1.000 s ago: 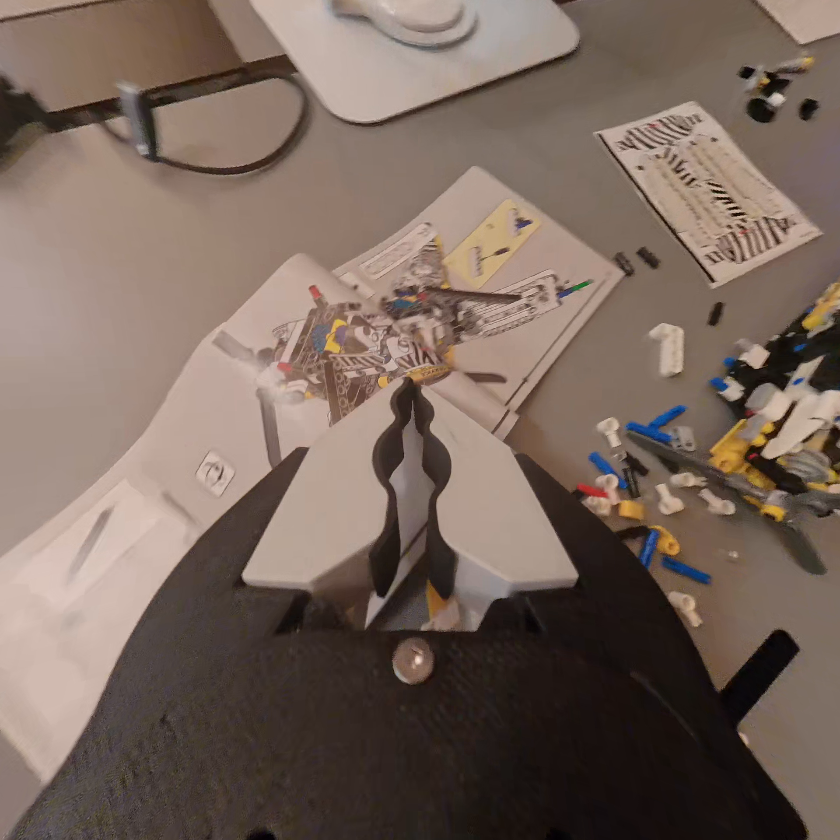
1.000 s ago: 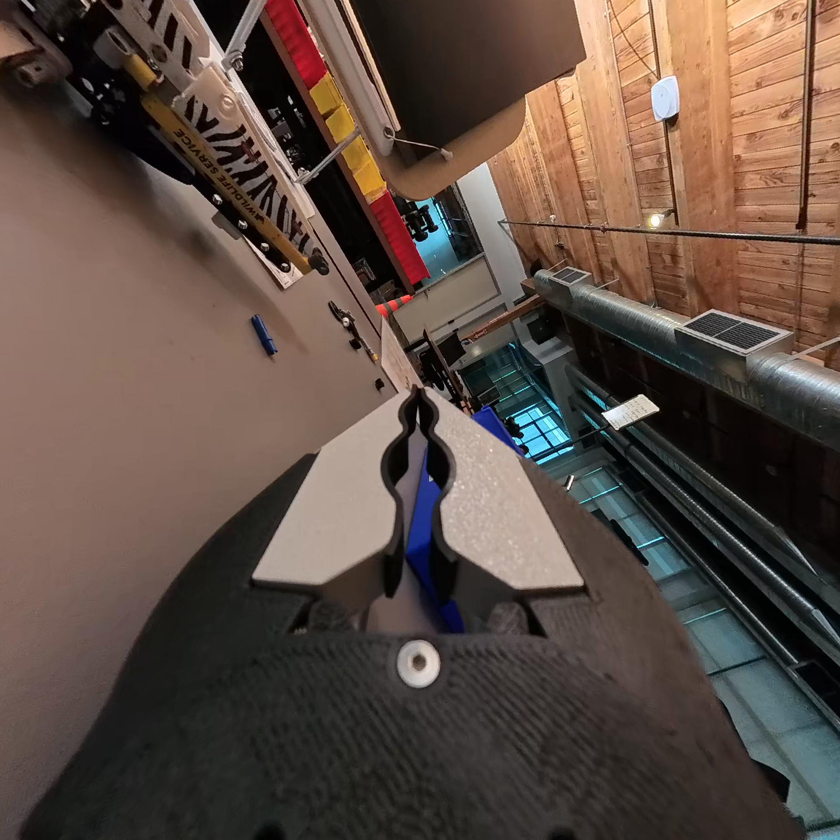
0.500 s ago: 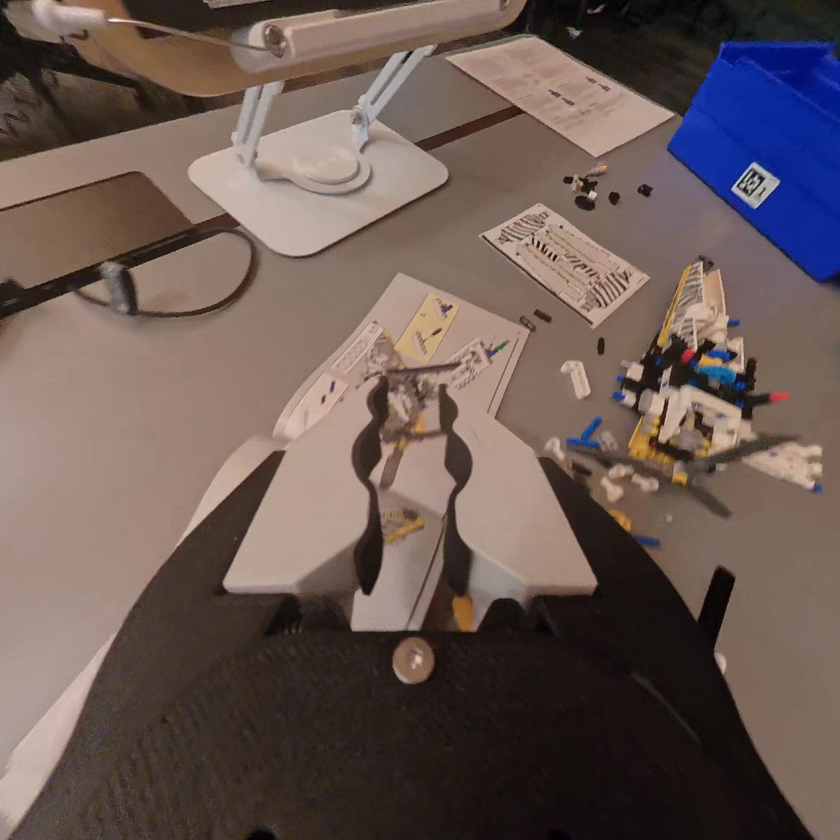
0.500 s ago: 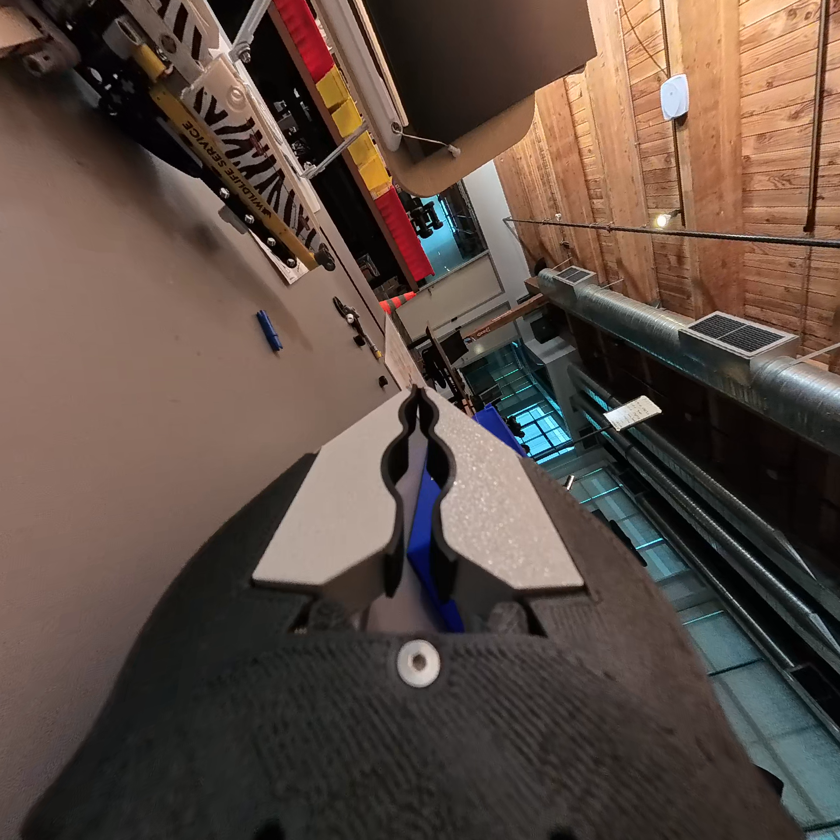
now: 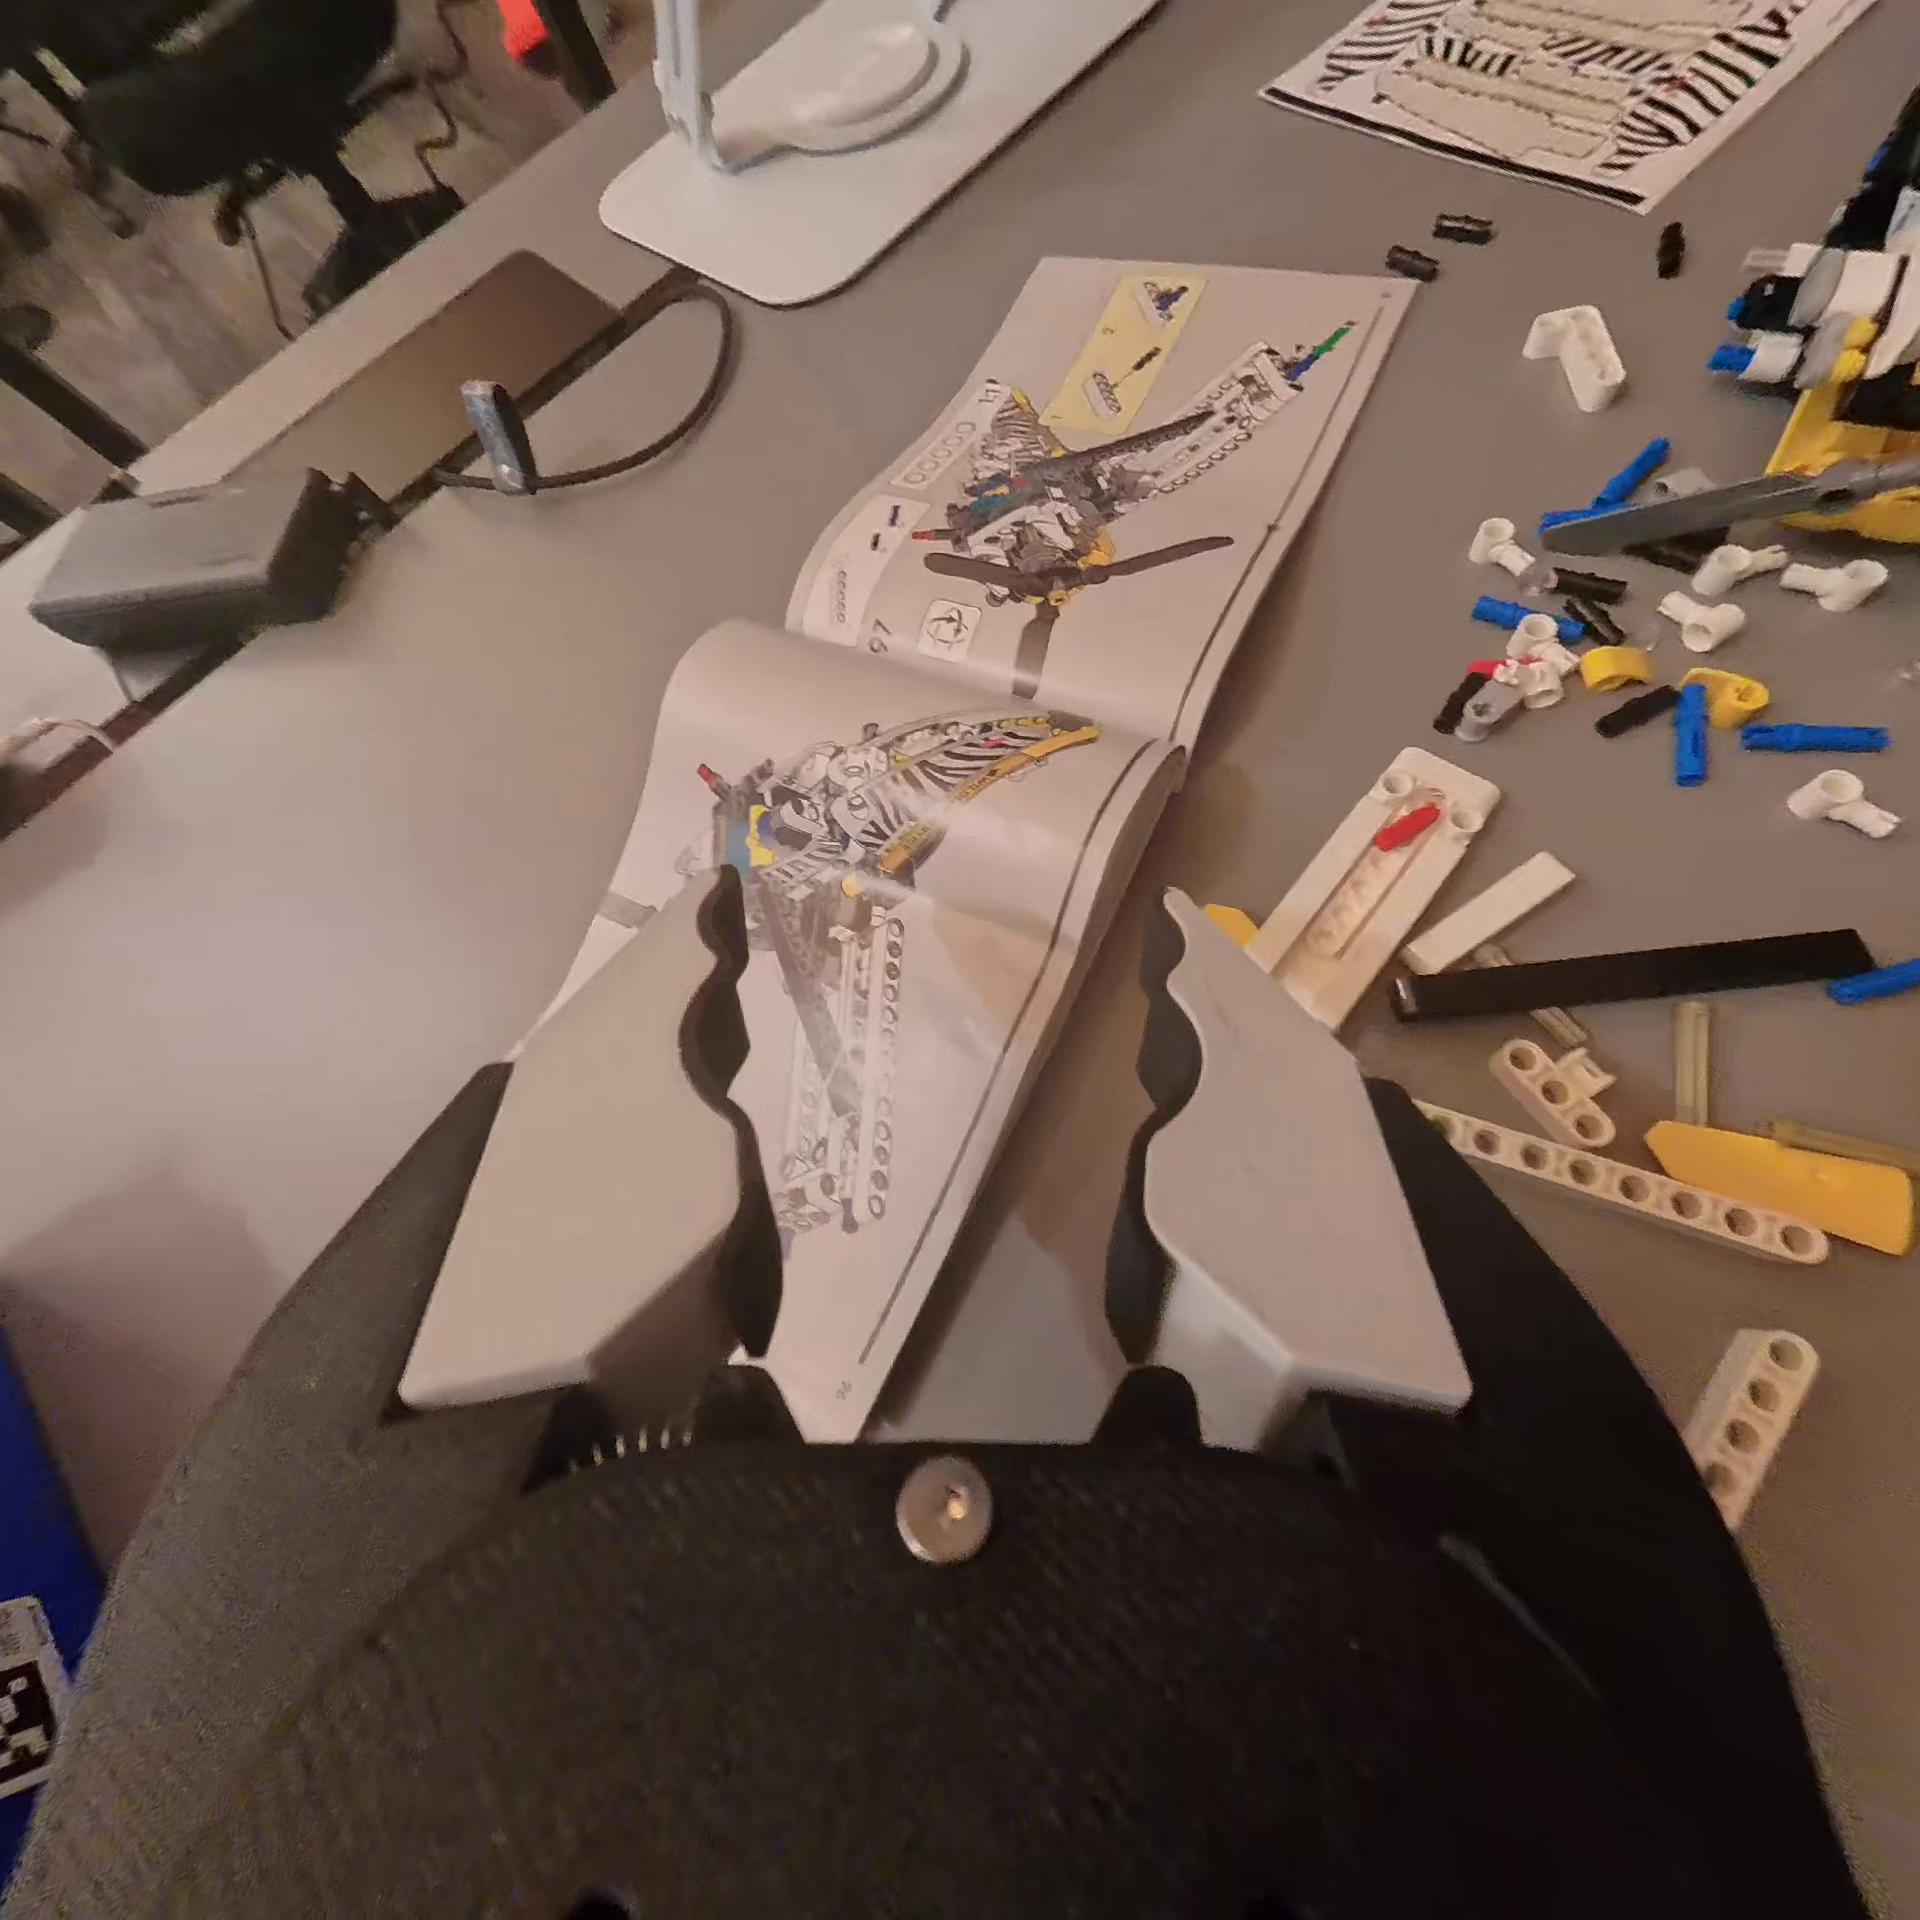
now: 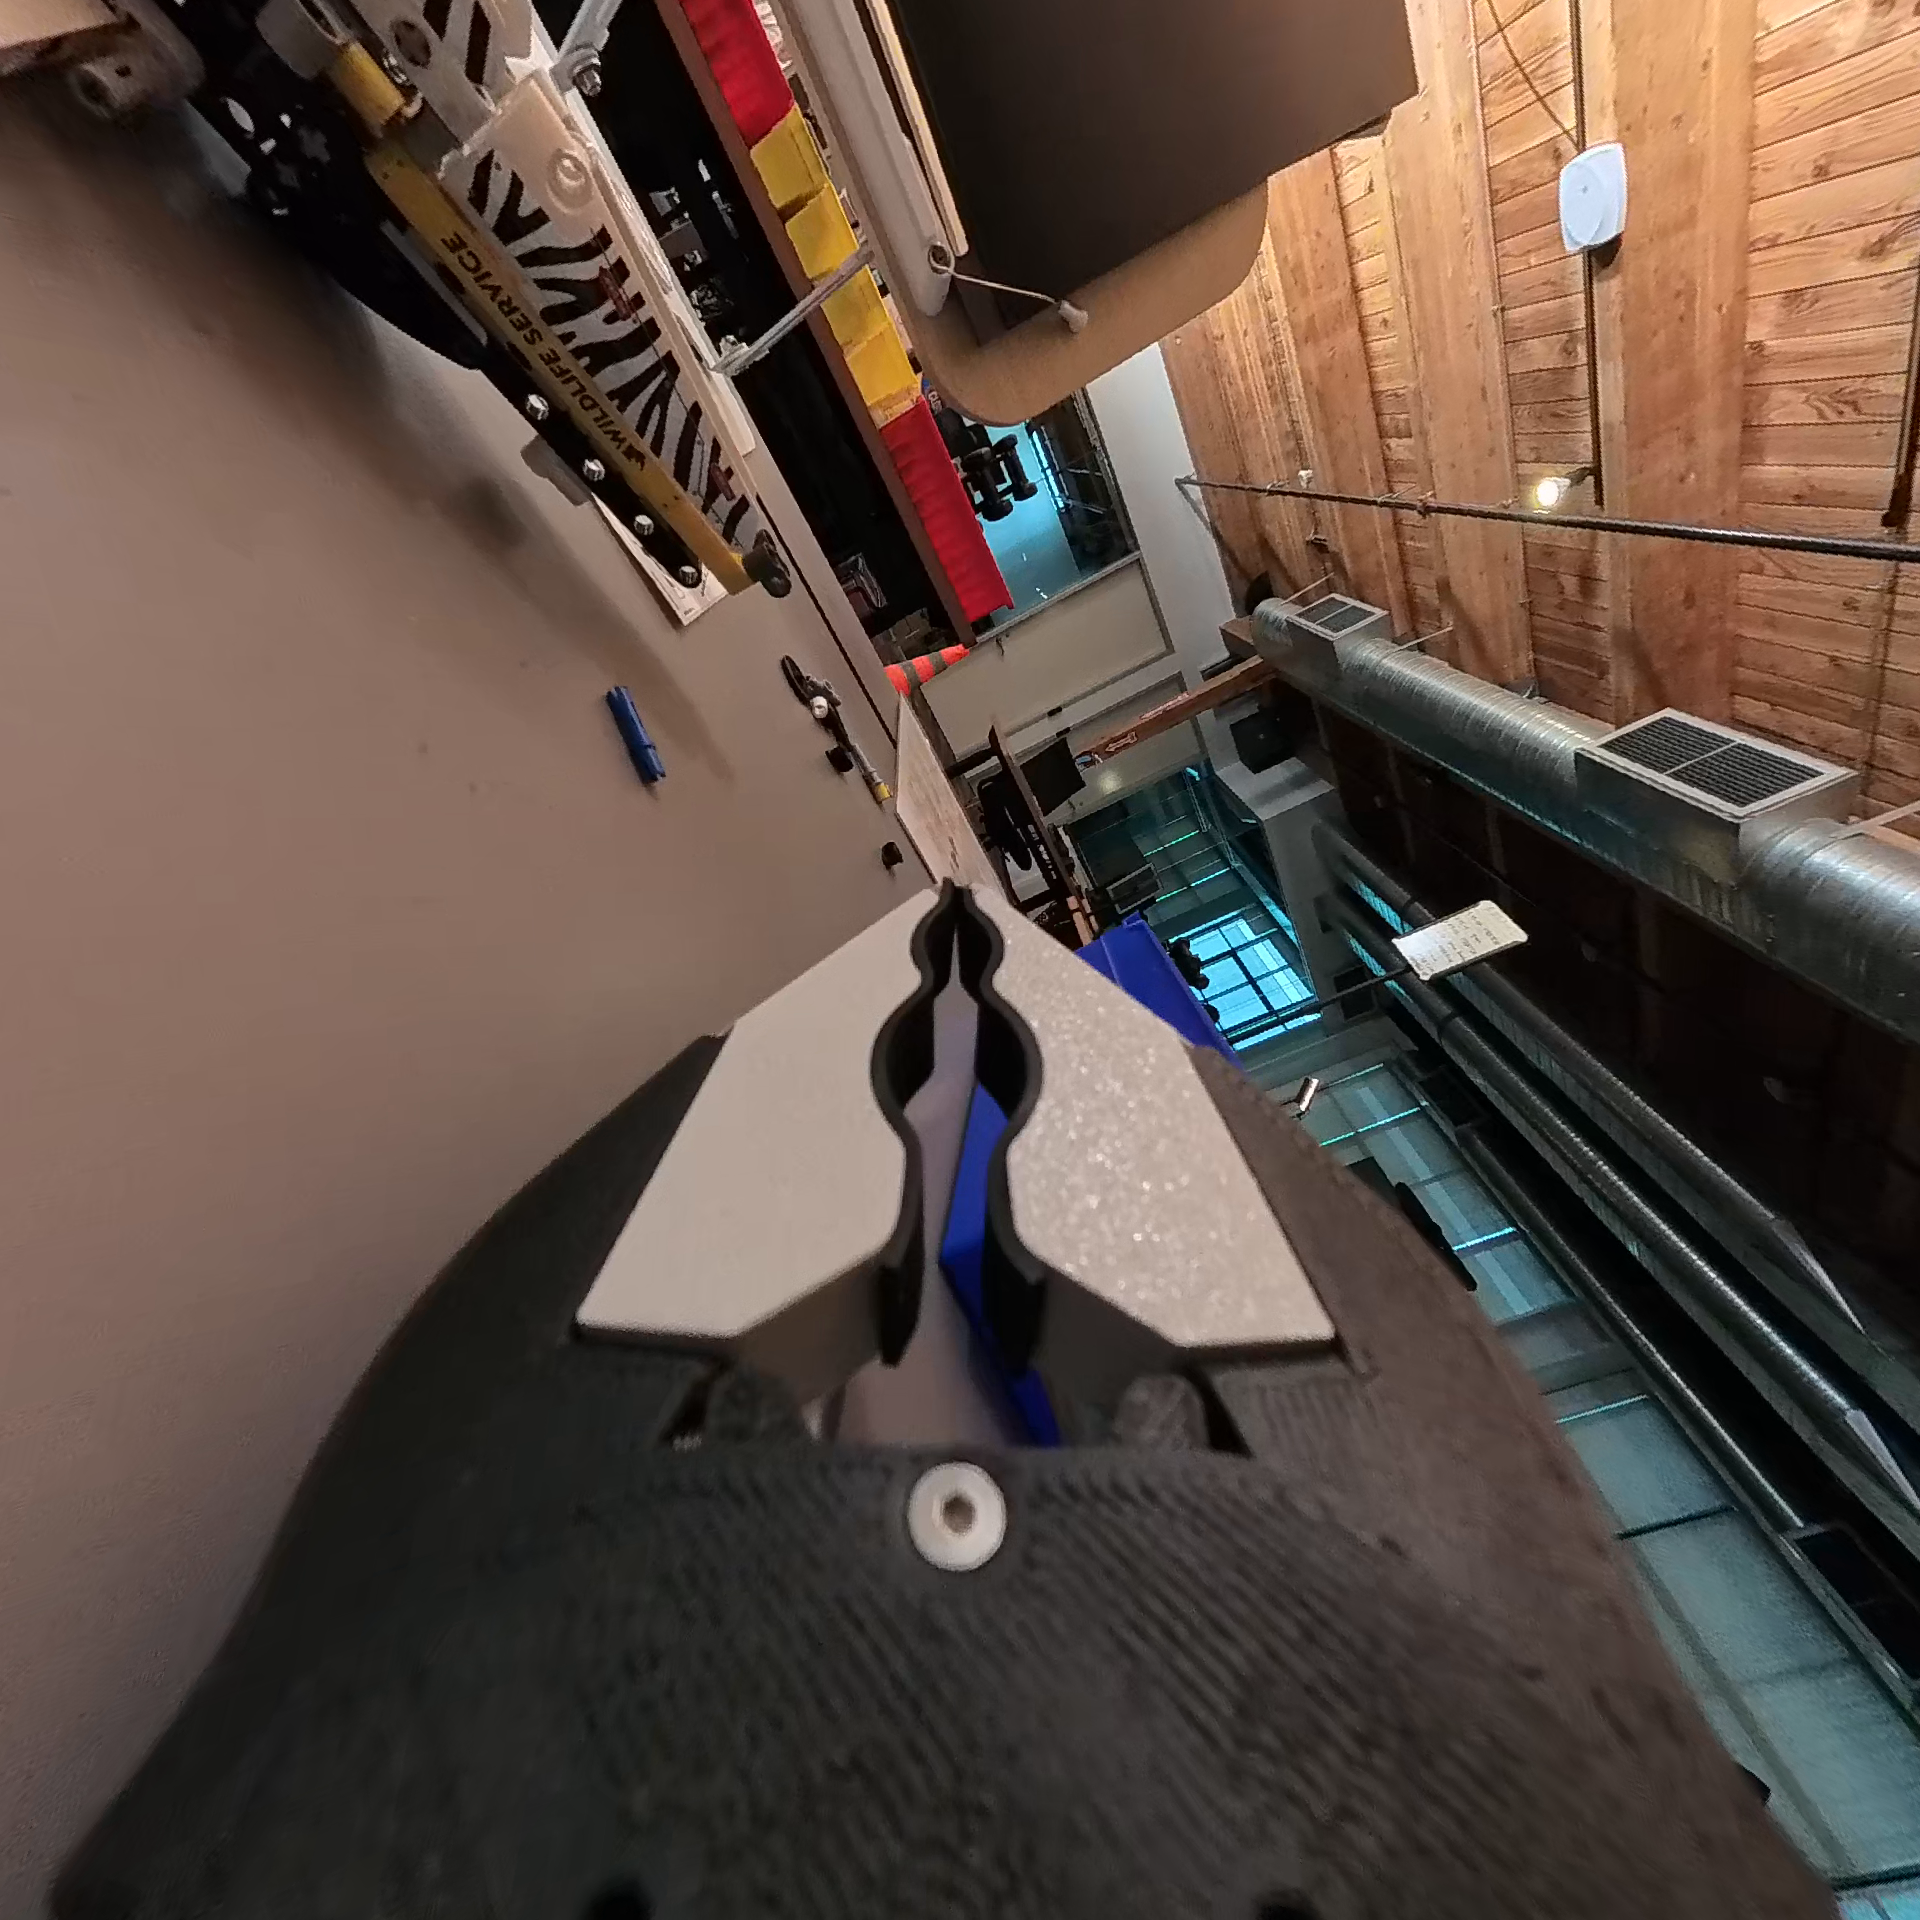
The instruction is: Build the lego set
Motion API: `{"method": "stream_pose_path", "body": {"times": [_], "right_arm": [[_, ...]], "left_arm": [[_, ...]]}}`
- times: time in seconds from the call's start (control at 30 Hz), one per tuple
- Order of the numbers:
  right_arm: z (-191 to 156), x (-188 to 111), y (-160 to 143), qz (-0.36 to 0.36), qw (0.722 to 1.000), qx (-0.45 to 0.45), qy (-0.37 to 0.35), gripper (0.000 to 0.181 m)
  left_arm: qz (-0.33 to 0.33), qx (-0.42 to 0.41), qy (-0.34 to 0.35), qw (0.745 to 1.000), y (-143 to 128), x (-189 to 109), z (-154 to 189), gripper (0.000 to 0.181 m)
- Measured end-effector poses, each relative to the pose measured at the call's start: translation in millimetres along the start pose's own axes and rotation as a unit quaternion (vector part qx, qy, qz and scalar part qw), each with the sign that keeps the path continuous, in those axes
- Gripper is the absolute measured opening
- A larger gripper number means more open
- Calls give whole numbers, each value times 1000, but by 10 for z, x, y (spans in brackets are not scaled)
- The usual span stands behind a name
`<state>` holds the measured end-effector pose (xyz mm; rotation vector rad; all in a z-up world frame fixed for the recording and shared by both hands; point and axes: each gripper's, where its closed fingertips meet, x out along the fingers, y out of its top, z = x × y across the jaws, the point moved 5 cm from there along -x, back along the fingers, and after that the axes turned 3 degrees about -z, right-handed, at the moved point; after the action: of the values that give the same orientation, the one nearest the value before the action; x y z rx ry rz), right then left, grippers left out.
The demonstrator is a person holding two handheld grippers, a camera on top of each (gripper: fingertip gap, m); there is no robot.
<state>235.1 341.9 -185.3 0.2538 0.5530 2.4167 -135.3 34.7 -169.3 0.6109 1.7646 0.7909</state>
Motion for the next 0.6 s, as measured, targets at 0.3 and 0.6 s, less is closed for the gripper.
{"method": "stream_pose_path", "body": {"times": [0.3, 0.6], "right_arm": [[-4, 1, 1, 0, 1000, -1, 1, 0], [-7, -2, 4, 2, 1000, -2, 1, 0]], "left_arm": [[15, 5, 10, 1000, -16, 86, 31, 73], [9, 5, 37, 999, 21, 174, 56, 70]]}}
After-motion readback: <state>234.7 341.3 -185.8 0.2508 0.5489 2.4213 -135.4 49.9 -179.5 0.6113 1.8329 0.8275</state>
